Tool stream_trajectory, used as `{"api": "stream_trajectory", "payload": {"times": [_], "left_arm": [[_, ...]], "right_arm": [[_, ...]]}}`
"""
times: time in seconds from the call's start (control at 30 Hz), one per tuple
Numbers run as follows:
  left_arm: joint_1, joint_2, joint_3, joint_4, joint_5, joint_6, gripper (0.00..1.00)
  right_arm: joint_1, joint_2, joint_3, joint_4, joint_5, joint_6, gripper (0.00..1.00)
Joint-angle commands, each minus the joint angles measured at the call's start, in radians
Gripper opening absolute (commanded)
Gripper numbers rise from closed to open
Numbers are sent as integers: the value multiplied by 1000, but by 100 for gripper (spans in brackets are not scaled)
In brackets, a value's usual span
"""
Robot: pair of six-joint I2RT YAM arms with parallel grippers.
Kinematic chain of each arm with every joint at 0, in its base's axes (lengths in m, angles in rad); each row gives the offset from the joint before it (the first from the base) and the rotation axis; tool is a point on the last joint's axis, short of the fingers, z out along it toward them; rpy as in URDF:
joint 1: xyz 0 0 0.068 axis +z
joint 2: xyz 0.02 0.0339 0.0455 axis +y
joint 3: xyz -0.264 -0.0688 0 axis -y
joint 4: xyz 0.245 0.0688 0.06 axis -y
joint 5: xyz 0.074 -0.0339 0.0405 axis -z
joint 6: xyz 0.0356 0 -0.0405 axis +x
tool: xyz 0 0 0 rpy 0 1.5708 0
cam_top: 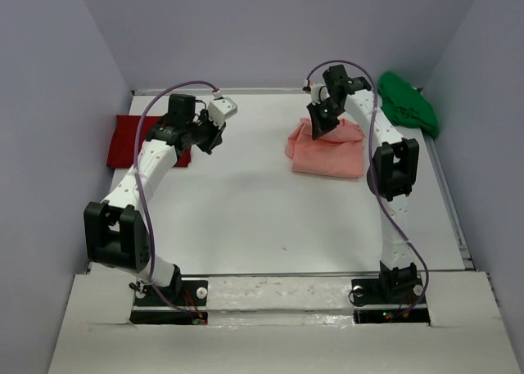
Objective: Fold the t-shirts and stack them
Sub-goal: Fold the tshirt
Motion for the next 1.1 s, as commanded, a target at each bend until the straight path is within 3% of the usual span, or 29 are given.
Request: {"api": "stream_trajectory", "payload": {"times": [0.0, 0.3, 0.53, 0.77, 0.93, 1.07], "left_arm": [[8, -33, -23, 30, -11, -11, 0], [15, -10, -35, 36, -34, -5, 0], [19, 22, -18, 26, -46, -6, 0], [19, 27, -6, 13, -37, -6, 0], [19, 6, -24, 27, -32, -8, 0], [19, -19, -46, 43, -34, -6, 0]], "right_arm": [[5, 57, 73, 66, 70, -17, 0], [5, 215, 249, 147, 212, -50, 0], [5, 183, 148, 411, 274, -91, 0], [5, 157, 133, 463, 315, -112, 0], [5, 79, 16, 558, 494, -164, 0], [5, 99, 25, 582, 630, -185, 0]]}}
